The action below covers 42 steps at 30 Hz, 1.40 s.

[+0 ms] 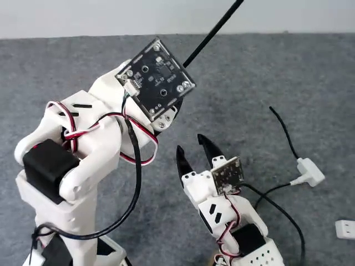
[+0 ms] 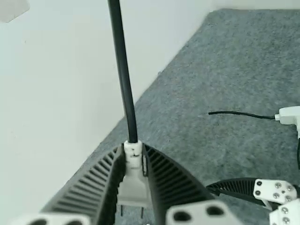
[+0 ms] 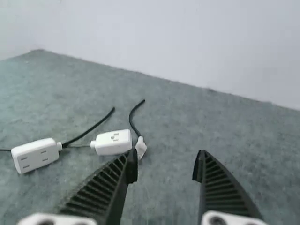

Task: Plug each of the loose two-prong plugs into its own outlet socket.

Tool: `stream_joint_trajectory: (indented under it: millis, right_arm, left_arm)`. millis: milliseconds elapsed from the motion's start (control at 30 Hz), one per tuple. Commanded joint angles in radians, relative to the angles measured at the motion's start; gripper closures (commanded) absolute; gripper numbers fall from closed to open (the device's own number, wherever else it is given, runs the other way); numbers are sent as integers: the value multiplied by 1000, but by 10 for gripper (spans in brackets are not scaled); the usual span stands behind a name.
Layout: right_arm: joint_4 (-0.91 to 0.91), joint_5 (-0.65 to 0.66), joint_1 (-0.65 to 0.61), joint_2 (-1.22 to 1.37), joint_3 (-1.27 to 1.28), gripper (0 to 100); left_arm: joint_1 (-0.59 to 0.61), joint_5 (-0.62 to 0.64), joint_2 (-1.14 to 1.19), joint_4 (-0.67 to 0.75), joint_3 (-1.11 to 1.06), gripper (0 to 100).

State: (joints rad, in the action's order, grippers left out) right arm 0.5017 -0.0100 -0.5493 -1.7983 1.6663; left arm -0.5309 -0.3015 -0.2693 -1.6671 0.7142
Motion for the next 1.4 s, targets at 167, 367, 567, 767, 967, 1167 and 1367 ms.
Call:
stream_joint_trajectory:
  millis: [167,367,567,767,967,1167,1367]
  right_arm:
    - [219,17,-1,-12,17,798]
    - [430,17,-1,-12,17,798]
    - [575,17,-1,-12,17,798]
    - [694,17,-1,-12,17,798]
    - [800,17,-1,-12,17,798]
    - [806,17,-1,-12,17,799]
    - [806,17,-1,-12,17,799]
  left_arm:
    - [-103,31,-26,-5,58,988]
    - [-210,51,-21,-6,110,988]
    - [-230,72,-17,-2,110,988]
    - [-230,72,-15,-6,107,988]
    - [-230,72,-15,-8,105,988]
    - [-230,69,-15,0,36,988]
    - [-230,68,-20,41,15,988]
